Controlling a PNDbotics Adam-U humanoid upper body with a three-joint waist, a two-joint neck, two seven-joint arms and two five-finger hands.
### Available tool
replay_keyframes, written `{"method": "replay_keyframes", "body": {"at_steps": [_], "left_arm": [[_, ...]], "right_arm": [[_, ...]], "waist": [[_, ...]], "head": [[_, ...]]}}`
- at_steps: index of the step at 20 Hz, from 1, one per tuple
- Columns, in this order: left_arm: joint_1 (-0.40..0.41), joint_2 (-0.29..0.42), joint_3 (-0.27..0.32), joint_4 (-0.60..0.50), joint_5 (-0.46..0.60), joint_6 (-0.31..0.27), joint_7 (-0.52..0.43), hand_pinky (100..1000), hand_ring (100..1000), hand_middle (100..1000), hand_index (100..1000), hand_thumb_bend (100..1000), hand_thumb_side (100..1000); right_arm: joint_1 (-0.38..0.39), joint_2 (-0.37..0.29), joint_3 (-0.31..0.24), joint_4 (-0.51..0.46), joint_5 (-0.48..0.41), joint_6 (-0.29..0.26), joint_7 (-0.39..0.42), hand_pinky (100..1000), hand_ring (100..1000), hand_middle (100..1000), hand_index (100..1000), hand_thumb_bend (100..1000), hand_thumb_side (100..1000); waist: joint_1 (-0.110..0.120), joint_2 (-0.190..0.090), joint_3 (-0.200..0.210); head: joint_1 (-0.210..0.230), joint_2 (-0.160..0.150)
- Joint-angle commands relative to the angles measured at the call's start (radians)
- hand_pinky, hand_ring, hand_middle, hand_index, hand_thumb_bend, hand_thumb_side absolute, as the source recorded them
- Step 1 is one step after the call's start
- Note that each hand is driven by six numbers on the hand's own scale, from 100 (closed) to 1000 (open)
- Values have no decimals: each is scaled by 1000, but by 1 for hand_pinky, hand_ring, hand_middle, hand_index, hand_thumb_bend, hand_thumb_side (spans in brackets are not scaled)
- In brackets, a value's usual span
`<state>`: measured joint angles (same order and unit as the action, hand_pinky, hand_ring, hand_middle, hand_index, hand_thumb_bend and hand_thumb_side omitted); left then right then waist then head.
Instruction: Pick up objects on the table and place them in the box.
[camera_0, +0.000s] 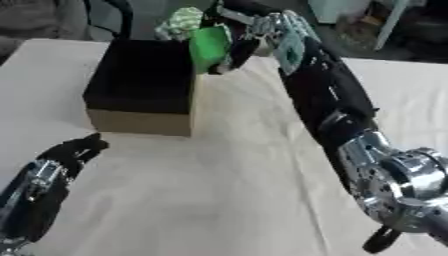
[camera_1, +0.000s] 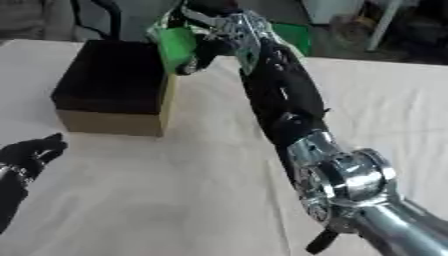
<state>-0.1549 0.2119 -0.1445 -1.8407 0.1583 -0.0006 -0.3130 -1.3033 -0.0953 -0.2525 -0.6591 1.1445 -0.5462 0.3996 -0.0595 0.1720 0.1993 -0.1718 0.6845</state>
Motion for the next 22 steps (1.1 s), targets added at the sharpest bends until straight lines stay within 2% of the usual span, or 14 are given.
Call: {"method": "replay_keyframes", "body": {"at_steps": [1, 5, 10, 16, 20, 22], "left_arm": [[-17, 14, -5, -10, 5, 0, -8, 1000, 1000, 713, 747, 100, 825], [-22, 11, -9, -11, 6, 2, -13, 1000, 1000, 712, 747, 100, 826], [-31, 7, -12, -13, 7, 2, -16, 1000, 1000, 712, 746, 100, 826], [-34, 4, -12, -14, 8, 3, -16, 1000, 1000, 712, 746, 100, 827], [-33, 4, -11, -14, 8, 3, -14, 1000, 1000, 711, 746, 100, 826], [-32, 4, -11, -14, 8, 3, -14, 1000, 1000, 711, 746, 100, 827]], "right_arm": [[-30, 14, -11, -43, -10, 10, -13, 811, 761, 450, 635, 387, 100], [-14, 54, -15, -64, 5, 21, -51, 811, 764, 493, 686, 354, 100], [21, 105, -12, -87, 75, 43, -133, 811, 772, 571, 761, 280, 124], [48, 142, 1, -89, 183, 65, -232, 829, 807, 727, 877, 388, 242], [50, 144, 8, -81, 206, 49, -255, 859, 838, 821, 923, 445, 291], [50, 142, 9, -78, 211, 43, -260, 888, 880, 901, 950, 498, 319]], "waist": [[6, -15, 5], [5, -9, 18], [7, 0, 32], [10, 5, 37], [12, 4, 34], [13, 3, 32]], "head": [[-10, -12], [-18, -19], [-25, -26], [-27, -27], [-27, -26], [-26, -26]]}}
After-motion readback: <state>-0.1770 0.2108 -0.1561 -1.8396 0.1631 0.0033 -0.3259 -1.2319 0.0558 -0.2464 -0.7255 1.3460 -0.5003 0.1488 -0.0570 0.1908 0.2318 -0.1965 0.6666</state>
